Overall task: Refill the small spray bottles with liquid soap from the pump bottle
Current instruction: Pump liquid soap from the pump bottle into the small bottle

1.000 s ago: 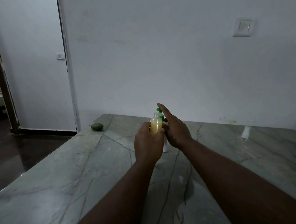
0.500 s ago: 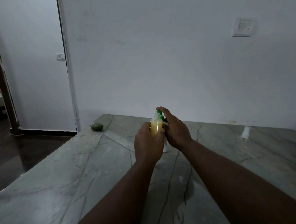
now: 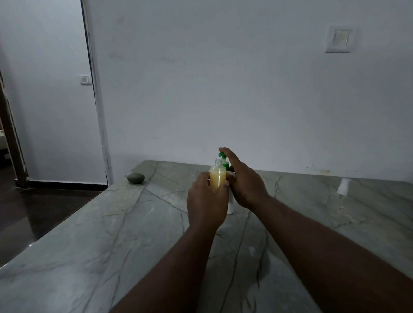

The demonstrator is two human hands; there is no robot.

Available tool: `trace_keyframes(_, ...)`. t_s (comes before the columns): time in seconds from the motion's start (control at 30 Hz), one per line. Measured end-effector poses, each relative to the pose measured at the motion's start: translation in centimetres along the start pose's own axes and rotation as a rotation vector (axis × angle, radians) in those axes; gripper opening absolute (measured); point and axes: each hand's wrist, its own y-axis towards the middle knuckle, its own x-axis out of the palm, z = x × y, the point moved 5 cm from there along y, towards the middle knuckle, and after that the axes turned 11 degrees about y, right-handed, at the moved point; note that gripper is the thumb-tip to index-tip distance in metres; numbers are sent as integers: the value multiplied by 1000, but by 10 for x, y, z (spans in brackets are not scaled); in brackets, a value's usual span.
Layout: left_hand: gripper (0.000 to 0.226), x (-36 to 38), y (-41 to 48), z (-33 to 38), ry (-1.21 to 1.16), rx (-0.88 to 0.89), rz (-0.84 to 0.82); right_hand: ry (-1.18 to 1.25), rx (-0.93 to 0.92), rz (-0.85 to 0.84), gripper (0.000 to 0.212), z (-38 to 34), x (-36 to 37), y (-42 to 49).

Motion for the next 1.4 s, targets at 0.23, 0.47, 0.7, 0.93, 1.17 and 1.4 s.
trace_keyframes(0.23,28,0,0,0,0,2,6,-13,-15,12,52,1,2,1)
trace_keyframes(0.47,33,0,-1,1,1,-14,8,-12,3,4,61,1,0,-1)
trace_keyframes(0.7,35,-2,-1,1,-5,-19,5,-16,-4,3,65,-1,-1,-1)
trace_keyframes(0.93,34,-1,-1,1,2,-29,-2,-5,-3,8,56,1,1,1)
trace_keyframes(1.17,35,0,-1,1,25,-15,4,-20,-8,9,58,3,1,-1)
trace_keyframes(1.4,33,1,0,0,18,-18,2,-22,-20,0,67,0,-1,-2)
